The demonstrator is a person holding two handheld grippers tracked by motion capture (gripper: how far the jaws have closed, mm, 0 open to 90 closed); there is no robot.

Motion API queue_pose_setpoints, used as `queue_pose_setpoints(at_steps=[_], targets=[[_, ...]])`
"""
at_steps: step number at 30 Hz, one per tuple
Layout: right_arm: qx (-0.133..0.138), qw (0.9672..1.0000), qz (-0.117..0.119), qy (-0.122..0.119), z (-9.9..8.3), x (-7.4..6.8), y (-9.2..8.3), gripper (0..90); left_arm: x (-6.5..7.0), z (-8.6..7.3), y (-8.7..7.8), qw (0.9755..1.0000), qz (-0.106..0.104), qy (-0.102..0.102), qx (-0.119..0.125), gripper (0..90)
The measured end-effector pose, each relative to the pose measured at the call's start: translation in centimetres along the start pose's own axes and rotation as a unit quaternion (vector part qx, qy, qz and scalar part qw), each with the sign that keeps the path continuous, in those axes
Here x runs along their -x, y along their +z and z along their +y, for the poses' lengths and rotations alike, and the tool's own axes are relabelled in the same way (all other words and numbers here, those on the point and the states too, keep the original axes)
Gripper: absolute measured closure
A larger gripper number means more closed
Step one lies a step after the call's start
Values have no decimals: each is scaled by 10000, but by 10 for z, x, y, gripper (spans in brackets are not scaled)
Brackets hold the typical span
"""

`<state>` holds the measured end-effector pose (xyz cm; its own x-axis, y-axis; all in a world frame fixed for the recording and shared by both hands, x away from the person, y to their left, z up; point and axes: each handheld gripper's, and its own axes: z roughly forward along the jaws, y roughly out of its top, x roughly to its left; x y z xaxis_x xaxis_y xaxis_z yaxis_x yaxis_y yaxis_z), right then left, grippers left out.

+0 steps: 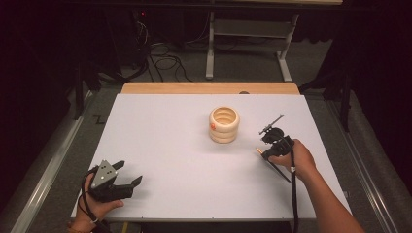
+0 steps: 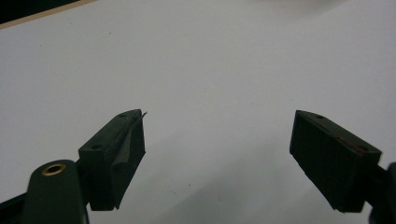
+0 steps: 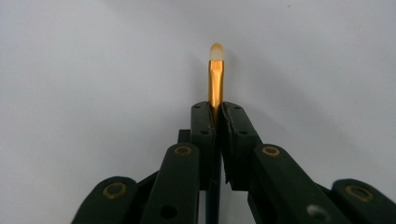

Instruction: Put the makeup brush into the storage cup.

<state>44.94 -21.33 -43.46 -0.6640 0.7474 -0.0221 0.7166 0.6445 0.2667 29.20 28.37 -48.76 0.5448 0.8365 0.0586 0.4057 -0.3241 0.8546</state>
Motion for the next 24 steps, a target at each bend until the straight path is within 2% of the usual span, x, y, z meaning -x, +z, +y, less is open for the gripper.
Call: queue_pose_setpoints(at_steps=[3, 9, 17, 24], targets=[[234, 9997, 103, 9, -7, 1, -6, 850, 0, 0, 0, 10000, -6, -13, 16, 190], [515, 9986, 43, -61, -15, -1, -18, 850, 0, 0, 0, 10000, -5, -19, 17, 190], [874, 9961, 78, -114, -24, -2, -32, 850, 0, 0, 0, 10000, -11, -27, 30, 190], [1296, 9913, 85, -194, -30, -4, -46, 850, 0, 0, 0, 10000, 40, -18, 52, 189]])
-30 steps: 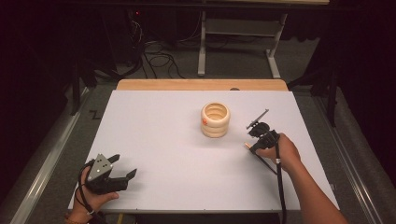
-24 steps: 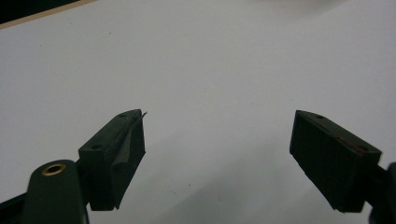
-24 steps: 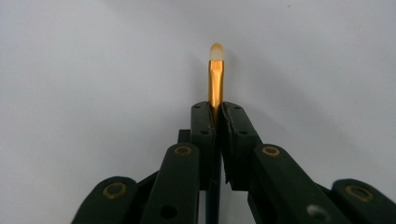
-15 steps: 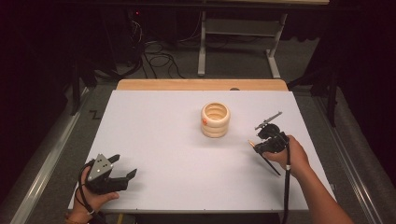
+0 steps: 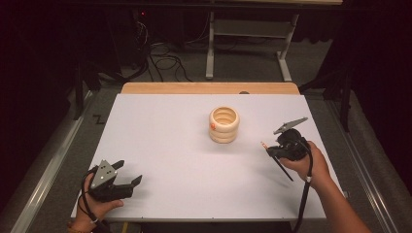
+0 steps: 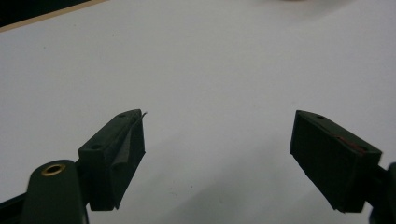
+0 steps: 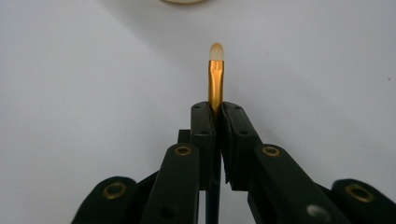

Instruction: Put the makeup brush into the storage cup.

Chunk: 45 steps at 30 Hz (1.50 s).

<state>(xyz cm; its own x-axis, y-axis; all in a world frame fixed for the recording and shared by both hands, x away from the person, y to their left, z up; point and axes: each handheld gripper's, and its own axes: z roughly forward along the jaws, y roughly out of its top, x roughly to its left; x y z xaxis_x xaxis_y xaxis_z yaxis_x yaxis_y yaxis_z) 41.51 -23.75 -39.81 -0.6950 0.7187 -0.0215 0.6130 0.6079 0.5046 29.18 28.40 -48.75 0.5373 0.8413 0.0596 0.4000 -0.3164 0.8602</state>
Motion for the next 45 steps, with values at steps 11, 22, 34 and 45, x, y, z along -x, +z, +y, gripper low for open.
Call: queue_pose_setpoints(at_steps=[11, 22, 34, 45], targets=[[490, 9987, -40, -91, 8, -3, -24, 850, 0, 0, 0, 10000, -8, 0, -13, 189], [1000, 9949, -103, -44, 11, -5, -33, 850, 0, 0, 0, 10000, 25, 8, 8, 187], [1513, 9881, -267, -50, 15, -2, -43, 850, 0, 0, 1, 10000, 7, 3, 1, 184], [1986, 9793, -384, -10, 23, 0, -53, 850, 0, 0, 1, 10000, -17, -7, -17, 184]])
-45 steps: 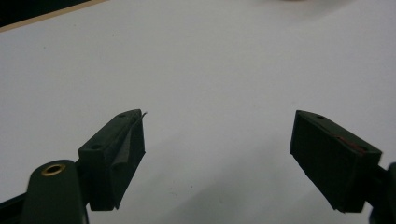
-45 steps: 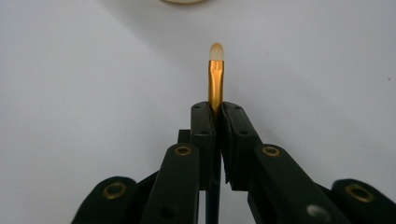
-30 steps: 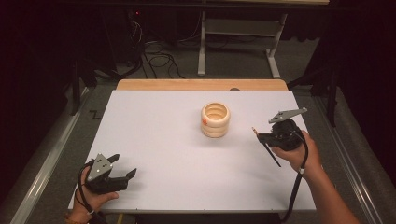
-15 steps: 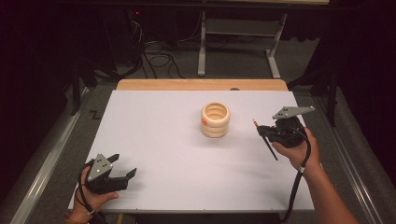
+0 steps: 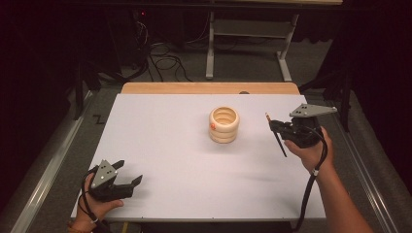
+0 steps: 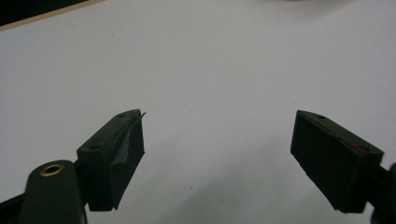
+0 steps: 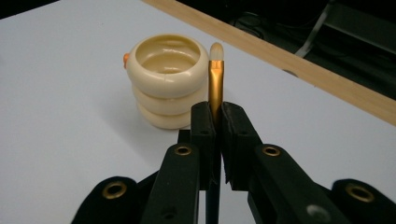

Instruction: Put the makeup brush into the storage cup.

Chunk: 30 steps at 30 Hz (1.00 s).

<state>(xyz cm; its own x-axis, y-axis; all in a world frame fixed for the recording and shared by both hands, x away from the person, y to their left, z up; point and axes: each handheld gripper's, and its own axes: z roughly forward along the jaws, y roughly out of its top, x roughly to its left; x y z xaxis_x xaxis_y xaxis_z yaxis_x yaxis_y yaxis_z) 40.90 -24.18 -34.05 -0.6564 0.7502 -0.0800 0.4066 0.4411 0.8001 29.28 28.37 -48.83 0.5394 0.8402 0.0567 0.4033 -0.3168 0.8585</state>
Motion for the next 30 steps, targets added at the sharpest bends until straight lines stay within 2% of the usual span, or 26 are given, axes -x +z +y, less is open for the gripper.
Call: queue_pose_setpoints(at_steps=[14, 25, 30], targets=[[401, 9992, -32, 59, 17, 0, 4, 850, -1, 0, 0, 10000, -5, -16, 8, 183], [820, 9966, -11, 67, 36, 0, 8, 850, 0, 0, 1, 10000, -15, -15, -24, 184], [910, 9958, 13, 105, 41, 0, 13, 850, 0, 0, 0, 10000, -22, -6, -21, 183]])
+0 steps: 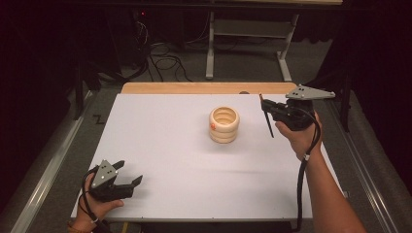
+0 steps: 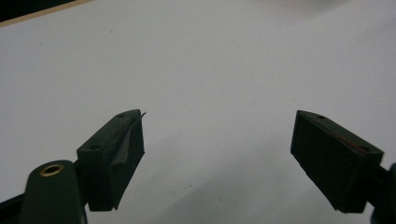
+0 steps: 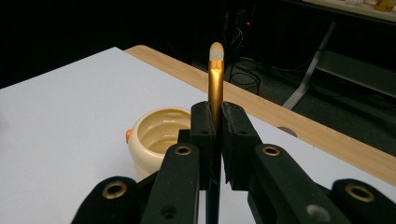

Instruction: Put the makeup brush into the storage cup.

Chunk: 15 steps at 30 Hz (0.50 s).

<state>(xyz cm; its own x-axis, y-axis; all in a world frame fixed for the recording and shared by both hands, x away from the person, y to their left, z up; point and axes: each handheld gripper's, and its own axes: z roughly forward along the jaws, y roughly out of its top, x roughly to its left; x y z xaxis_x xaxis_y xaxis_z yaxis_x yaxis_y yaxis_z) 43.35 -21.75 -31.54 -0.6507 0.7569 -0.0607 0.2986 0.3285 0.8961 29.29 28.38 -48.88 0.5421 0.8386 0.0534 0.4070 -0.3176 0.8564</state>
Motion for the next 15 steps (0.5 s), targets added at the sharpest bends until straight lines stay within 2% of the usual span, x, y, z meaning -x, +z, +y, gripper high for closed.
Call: queue_pose_setpoints(at_steps=[6, 10, 15], targets=[[74, 10000, -1, 26, 4, -1, 6, 850, 0, 0, 0, 10000, -6, -8, 17, 183], [196, 9997, 106, 62, 8, -1, 11, 850, 0, 0, -1, 10000, -20, 7, 37, 183], [253, 9996, 122, 23, 13, -3, 18, 850, 0, 0, -1, 10000, -14, 11, 27, 183]])
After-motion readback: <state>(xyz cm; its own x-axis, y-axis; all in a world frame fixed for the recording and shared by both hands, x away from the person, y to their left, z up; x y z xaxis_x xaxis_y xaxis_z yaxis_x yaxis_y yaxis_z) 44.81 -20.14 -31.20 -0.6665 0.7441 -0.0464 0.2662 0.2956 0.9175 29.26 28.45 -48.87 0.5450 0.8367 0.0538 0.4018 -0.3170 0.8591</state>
